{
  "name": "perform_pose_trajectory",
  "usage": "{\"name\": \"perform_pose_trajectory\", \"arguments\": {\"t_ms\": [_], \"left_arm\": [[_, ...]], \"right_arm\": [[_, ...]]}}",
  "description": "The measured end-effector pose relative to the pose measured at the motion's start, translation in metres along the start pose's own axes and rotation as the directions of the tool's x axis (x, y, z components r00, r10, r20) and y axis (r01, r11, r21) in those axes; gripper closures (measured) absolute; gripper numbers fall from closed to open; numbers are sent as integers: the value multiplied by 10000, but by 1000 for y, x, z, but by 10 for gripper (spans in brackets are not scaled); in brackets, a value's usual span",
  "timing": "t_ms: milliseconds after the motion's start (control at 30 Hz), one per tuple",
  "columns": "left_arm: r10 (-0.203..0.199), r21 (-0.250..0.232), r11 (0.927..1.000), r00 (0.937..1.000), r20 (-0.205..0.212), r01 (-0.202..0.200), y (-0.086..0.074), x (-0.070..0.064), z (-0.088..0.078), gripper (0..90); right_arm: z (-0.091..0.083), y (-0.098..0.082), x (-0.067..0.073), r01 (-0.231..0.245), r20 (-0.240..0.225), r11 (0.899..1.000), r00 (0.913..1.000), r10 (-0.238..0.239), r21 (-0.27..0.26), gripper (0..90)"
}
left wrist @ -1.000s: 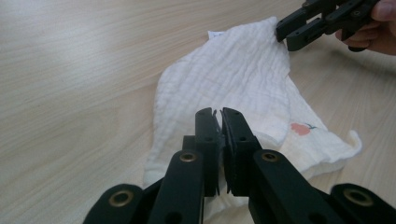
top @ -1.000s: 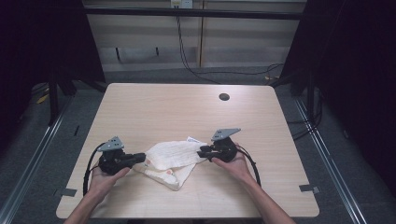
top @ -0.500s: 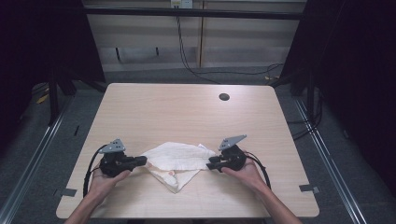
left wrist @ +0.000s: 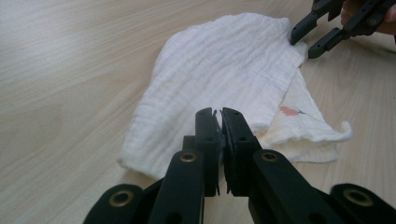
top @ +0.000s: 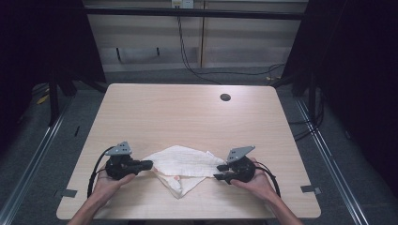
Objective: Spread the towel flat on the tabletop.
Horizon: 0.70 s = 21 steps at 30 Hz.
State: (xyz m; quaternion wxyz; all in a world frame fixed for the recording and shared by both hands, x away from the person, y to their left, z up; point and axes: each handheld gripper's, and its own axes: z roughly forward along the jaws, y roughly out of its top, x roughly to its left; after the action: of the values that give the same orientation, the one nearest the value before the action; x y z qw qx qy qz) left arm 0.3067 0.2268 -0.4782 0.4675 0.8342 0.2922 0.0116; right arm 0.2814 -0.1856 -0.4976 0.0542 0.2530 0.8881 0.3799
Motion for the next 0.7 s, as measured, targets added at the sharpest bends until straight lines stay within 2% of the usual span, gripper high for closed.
{"name": "perform_pose_trajectory", "arguments": {"t_ms": [67,133,200,233,300,533,633,667,700], "left_arm": [[-51,-54,10000,10000,25,51,0,1,-1,860],[-34,-66,10000,10000,32,34,0,1,-1,861],[-35,-86,10000,10000,61,35,0,0,-3,862],[-46,-116,9999,10000,58,47,0,0,-3,862],[-97,-212,9997,9999,114,99,0,0,-5,862],[-190,-393,9990,9998,90,194,-1,1,-9,861],[-145,-383,9992,9999,92,148,0,1,-8,862],[-145,-383,9992,9999,92,148,0,1,-8,862],[-94,-370,9993,9999,54,96,1,0,-8,861]], "right_arm": [[0,0,0,99,90,9999,9999,-98,-125,615],[2,-1,0,236,165,9997,9996,-236,25,602],[3,-3,1,308,287,9994,9991,-304,-130,620],[4,-3,2,503,480,9986,9976,-496,-142,629],[3,-5,5,400,599,9988,9975,-383,-275,636],[0,-7,3,194,603,9995,9980,-178,-268,835],[0,-6,3,-6,580,9999,9983,15,-164,868],[0,-5,2,-7,429,9999,9991,12,-120,871],[-2,-4,1,95,535,10000,9985,-96,32,871]]}}
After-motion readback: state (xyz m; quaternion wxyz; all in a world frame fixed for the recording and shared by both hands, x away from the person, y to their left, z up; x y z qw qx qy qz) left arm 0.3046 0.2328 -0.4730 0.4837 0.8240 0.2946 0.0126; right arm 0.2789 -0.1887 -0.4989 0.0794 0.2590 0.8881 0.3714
